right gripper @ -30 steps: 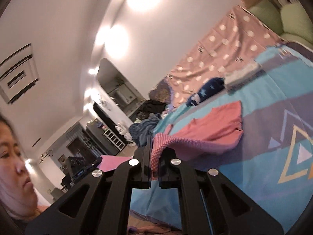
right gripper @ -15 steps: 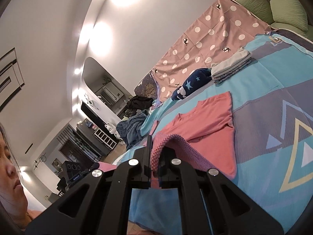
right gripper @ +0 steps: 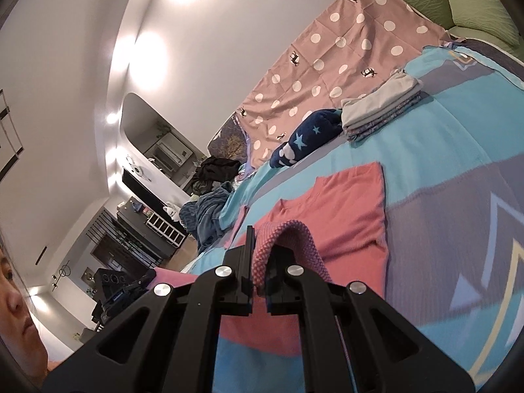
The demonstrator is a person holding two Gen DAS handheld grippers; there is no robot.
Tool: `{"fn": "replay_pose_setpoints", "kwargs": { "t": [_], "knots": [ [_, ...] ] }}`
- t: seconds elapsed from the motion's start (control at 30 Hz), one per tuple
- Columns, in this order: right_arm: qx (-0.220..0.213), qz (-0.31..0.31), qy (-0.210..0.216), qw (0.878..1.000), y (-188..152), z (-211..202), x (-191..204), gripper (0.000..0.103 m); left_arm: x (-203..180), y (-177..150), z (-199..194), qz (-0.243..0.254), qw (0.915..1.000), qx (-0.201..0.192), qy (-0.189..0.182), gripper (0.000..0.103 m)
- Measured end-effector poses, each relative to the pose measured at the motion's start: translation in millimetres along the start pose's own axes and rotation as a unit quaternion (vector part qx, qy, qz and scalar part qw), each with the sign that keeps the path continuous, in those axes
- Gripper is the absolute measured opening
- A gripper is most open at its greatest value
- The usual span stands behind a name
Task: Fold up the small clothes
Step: 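Lift the sweater edge with both tools and fold it over in half, then lower the folded edge onto the sweater and open both tools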
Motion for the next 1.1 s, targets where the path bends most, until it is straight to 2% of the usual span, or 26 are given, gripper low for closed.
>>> {"fn": "replay_pose_setpoints", "kwargs": {
  "t": [0.2,0.37,0.57,0.63,0.7,0.77,0.9,1.03,1.1],
  "knots": [
    [-0.002,-0.010,-0.014,1.000,35,32,-1,0.006,19,34,23,-0.016,0.9996,-0.023,0.002,0.011],
    [0.007,-0.017,-0.037,0.999,61,67,-13,0.006,40,56,54,-0.025,0.9995,-0.011,0.017,0.011],
    [0.021,-0.002,-0.073,0.997,78,111,-46,0.006,86,65,100,-0.070,0.9969,0.012,0.035,0.011],
    [0.031,0.002,-0.114,0.993,80,130,-69,0.007,110,60,121,-0.085,0.9938,0.036,0.062,0.013],
    [0.049,0.004,-0.168,0.985,75,147,-94,0.020,138,46,142,-0.110,0.9873,0.065,0.094,0.017],
    [0.070,0.023,-0.182,0.981,66,157,-114,0.020,159,33,152,-0.121,0.9802,0.082,0.134,0.021],
    [0.079,0.047,-0.186,0.978,59,153,-131,0.020,171,24,152,-0.134,0.9775,0.087,0.138,0.021],
    [0.074,0.017,-0.198,0.977,65,143,-121,0.020,160,36,140,-0.104,0.9809,0.073,0.148,0.032],
    [0.080,-0.018,-0.211,0.974,66,141,-114,0.029,153,39,131,-0.084,0.9819,0.069,0.155,0.038]
  ]
}}
Point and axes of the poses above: each gripper's, at about its wrist camera, not at the fingertips, and z roughly the way its jaws point, x to its left, y to its top, the point moved 5 cm from there along z, roughly the way its jaws point, and after that the axes turned 5 degrees about z, right-handed, at the moved point
